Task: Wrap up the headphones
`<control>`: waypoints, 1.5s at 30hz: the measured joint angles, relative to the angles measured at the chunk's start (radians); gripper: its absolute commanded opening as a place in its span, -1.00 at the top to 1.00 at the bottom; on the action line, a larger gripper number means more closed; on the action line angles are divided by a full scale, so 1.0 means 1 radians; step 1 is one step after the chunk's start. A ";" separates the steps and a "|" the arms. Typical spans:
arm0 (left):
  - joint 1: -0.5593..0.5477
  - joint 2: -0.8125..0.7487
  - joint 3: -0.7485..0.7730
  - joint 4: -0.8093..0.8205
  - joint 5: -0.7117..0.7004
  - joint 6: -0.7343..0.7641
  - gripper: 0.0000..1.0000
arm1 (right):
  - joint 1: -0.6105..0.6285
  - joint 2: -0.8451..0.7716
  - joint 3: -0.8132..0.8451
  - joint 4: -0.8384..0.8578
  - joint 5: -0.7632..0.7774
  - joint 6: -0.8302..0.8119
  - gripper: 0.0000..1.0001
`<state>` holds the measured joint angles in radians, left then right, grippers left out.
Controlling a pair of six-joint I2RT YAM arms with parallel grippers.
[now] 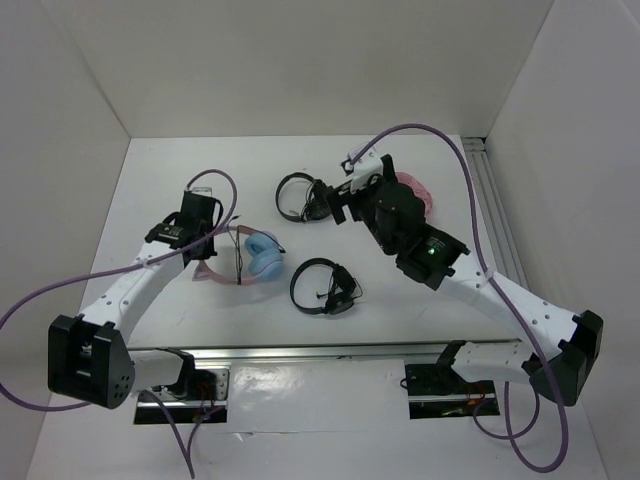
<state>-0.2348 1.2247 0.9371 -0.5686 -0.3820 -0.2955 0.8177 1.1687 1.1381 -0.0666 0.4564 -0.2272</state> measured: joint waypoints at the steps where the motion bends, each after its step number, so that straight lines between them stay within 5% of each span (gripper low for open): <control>1: 0.017 0.016 -0.008 -0.006 -0.013 -0.011 1.00 | 0.015 -0.002 0.000 -0.003 0.000 0.002 -1.00; 12: 0.174 0.066 -0.038 -0.008 -0.059 -0.112 0.92 | 0.121 -0.008 0.029 -0.059 0.042 0.003 -1.00; 23: 0.160 0.195 -0.025 -0.041 -0.096 -0.243 1.00 | 0.167 -0.056 0.042 -0.076 0.086 -0.003 -1.00; 26: 0.111 0.205 -0.003 -0.070 -0.130 -0.283 0.75 | 0.172 -0.062 0.048 -0.076 0.092 -0.006 -1.00; 29: 0.064 0.207 0.009 -0.121 -0.174 -0.341 0.12 | 0.182 -0.062 0.053 -0.076 0.098 -0.010 -1.00; 39: 0.049 0.149 0.012 -0.292 -0.319 -0.514 0.03 | 0.188 -0.062 0.055 -0.076 0.107 -0.018 -1.00; 42: 0.049 0.138 0.012 -0.313 -0.342 -0.527 -0.35 | 0.192 -0.062 0.055 -0.076 0.108 -0.024 -1.00; 45: 0.049 0.121 0.012 -0.319 -0.354 -0.546 -0.40 | 0.193 -0.061 0.055 -0.077 0.109 -0.025 -1.00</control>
<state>-0.1860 1.3453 0.9493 -0.8875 -0.7361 -0.8413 1.0103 1.1072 1.1931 -0.1432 0.5652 -0.2520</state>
